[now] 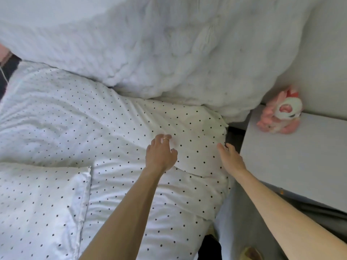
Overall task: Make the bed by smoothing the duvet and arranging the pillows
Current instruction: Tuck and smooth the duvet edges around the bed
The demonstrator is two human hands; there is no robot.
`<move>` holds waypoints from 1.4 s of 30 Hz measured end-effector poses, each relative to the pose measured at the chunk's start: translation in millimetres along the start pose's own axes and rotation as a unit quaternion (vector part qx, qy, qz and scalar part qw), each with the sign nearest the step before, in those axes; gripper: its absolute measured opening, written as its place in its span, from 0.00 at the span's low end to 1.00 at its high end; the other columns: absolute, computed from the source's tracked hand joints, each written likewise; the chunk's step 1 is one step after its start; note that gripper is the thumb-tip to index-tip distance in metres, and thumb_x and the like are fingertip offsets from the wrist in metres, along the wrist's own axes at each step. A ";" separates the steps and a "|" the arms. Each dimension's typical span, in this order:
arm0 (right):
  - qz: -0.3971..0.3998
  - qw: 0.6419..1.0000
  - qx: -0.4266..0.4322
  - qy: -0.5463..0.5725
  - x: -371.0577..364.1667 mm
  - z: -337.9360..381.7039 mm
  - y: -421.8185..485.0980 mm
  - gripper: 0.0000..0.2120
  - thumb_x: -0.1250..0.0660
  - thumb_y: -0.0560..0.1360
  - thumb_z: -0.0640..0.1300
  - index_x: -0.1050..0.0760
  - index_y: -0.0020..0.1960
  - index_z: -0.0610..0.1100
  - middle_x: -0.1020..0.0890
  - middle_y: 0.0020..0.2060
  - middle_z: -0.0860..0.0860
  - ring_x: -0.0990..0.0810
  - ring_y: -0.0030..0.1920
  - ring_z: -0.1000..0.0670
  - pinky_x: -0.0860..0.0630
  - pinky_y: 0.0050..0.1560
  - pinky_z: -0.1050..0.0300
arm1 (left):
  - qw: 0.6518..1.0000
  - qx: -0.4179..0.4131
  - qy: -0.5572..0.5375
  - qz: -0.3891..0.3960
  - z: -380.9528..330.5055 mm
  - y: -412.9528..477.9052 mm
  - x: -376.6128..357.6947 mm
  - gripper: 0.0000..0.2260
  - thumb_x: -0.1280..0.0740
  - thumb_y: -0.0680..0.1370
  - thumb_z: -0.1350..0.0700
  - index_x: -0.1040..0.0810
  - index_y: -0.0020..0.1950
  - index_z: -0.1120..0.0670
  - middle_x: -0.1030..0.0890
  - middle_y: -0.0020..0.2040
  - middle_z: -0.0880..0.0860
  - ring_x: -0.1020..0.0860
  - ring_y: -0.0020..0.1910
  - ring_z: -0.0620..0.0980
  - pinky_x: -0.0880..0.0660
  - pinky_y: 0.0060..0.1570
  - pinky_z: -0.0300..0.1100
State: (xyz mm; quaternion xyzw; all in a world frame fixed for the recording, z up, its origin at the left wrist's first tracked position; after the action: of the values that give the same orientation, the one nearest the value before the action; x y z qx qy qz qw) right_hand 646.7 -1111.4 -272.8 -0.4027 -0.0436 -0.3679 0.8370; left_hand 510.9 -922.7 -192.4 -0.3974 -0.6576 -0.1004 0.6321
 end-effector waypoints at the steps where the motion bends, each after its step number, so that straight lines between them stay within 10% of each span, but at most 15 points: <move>1: 0.025 0.999 -0.023 0.024 0.8 2.6 6.1 0.36 0.51 0.80 0.67 0.44 0.81 0.47 0.35 0.78 0.47 0.37 0.77 0.41 0.40 0.76 0.44 | 0.999 -0.024 0.024 -0.008 -0.6 10.2 0.8 0.25 0.39 0.80 0.50 0.37 0.77 0.49 0.42 0.80 0.51 0.42 0.78 0.52 0.42 0.76 0.54; 4: 0.064 0.991 -0.061 0.097 -8.2 1.6 28.5 0.37 0.57 0.79 0.70 0.45 0.81 0.52 0.37 0.79 0.51 0.39 0.78 0.45 0.44 0.78 0.44 | 0.988 -0.105 0.109 0.009 -4.6 44.8 3.0 0.26 0.46 0.82 0.45 0.45 0.81 0.46 0.48 0.82 0.48 0.52 0.81 0.48 0.53 0.79 0.55; 7: 0.058 0.962 -0.182 0.196 -12.6 -4.6 41.5 0.40 0.51 0.77 0.74 0.32 0.77 0.47 0.24 0.69 0.46 0.25 0.67 0.43 0.32 0.71 0.45 | 0.982 -0.098 0.141 0.073 -4.4 71.4 10.6 0.25 0.54 0.84 0.43 0.45 0.81 0.44 0.21 0.66 0.55 0.26 0.67 0.55 0.30 0.65 0.52; 10: 0.124 0.922 -0.233 0.284 -11.8 14.2 35.2 0.44 0.39 0.73 0.73 0.25 0.69 0.36 0.21 0.46 0.45 0.23 0.43 0.45 0.27 0.47 0.53 | 0.967 -0.048 0.228 0.105 16.1 91.2 27.3 0.21 0.50 0.84 0.45 0.31 0.74 0.48 0.18 0.56 0.54 0.20 0.54 0.56 0.27 0.48 0.47; 14: 0.150 0.972 -0.158 0.088 -16.7 60.0 17.7 0.43 0.34 0.68 0.75 0.26 0.71 0.44 0.19 0.55 0.49 0.20 0.56 0.46 0.24 0.61 0.50 | 0.910 -0.098 0.373 0.149 33.5 92.9 37.0 0.15 0.42 0.81 0.48 0.18 0.59 0.46 0.19 0.55 0.49 0.23 0.55 0.50 0.31 0.49 0.43; 18: 0.217 0.962 -0.120 0.111 -11.9 98.7 -1.3 0.38 0.33 0.62 0.80 0.22 0.62 0.55 0.17 0.57 0.53 0.19 0.59 0.49 0.27 0.68 0.49 | 0.939 -0.199 0.276 0.055 46.8 78.3 43.7 0.18 0.45 0.80 0.47 0.17 0.60 0.44 0.26 0.68 0.47 0.34 0.70 0.49 0.41 0.70 0.48; 27: 0.233 0.948 0.112 -0.184 -5.9 130.8 -36.7 0.14 0.26 0.68 0.64 0.22 0.42 0.55 0.17 0.41 0.56 0.18 0.42 0.52 0.25 0.41 0.58 | 0.913 -0.047 0.324 0.243 76.5 62.9 80.6 0.23 0.46 0.79 0.36 0.28 0.71 0.41 0.25 0.66 0.47 0.34 0.69 0.51 0.38 0.64 0.50; 31: -0.035 0.943 0.286 -0.168 24.5 171.1 -55.1 0.14 0.34 0.77 0.60 0.22 0.41 0.51 0.19 0.34 0.55 0.23 0.35 0.50 0.24 0.38 0.48 | 0.988 -0.071 0.118 -0.066 60.3 58.4 139.0 0.21 0.47 0.83 0.40 0.28 0.39 0.51 0.21 0.39 0.48 0.22 0.45 0.53 0.30 0.46 0.46; 35: -0.350 0.814 0.437 -0.155 74.2 189.9 -67.2 0.16 0.33 0.77 0.54 0.22 0.35 0.47 0.20 0.30 0.52 0.26 0.32 0.49 0.36 0.33 0.60 | 0.876 -0.126 0.007 -0.465 8.9 63.1 194.1 0.18 0.37 0.82 0.47 0.28 0.34 0.51 0.25 0.32 0.49 0.27 0.37 0.54 0.35 0.39 0.46; 38: -0.338 0.877 0.266 -0.213 83.4 158.8 -8.1 0.22 0.42 0.79 0.63 0.24 0.37 0.48 0.19 0.34 0.48 0.22 0.37 0.44 0.33 0.34 0.57 | 0.883 -0.167 0.039 -0.437 -29.8 89.0 160.2 0.16 0.37 0.82 0.46 0.20 0.40 0.52 0.22 0.40 0.50 0.25 0.41 0.55 0.33 0.44 0.50; 42: -0.191 0.973 0.015 -0.130 43.1 84.0 53.3 0.25 0.42 0.80 0.63 0.30 0.69 0.48 0.22 0.64 0.41 0.22 0.62 0.38 0.24 0.60 0.42 | 0.946 -0.163 -0.011 -0.279 -20.9 108.8 83.0 0.12 0.39 0.82 0.47 0.19 0.56 0.50 0.21 0.59 0.51 0.23 0.58 0.54 0.32 0.62 0.51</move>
State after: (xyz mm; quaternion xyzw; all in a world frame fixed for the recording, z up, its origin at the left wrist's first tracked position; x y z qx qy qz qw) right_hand 731.4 -1055.6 -234.6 -0.4184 -0.2339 -0.4646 0.7446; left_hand 606.8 -830.9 -153.4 -0.2972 -0.7237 -0.3742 0.4978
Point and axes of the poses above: each hand's wrist, its own y-axis towards the middle knuckle, its own x-axis out of the back of the hand, z = x × y, the point moved 1 cm from there along y, towards the middle knuckle
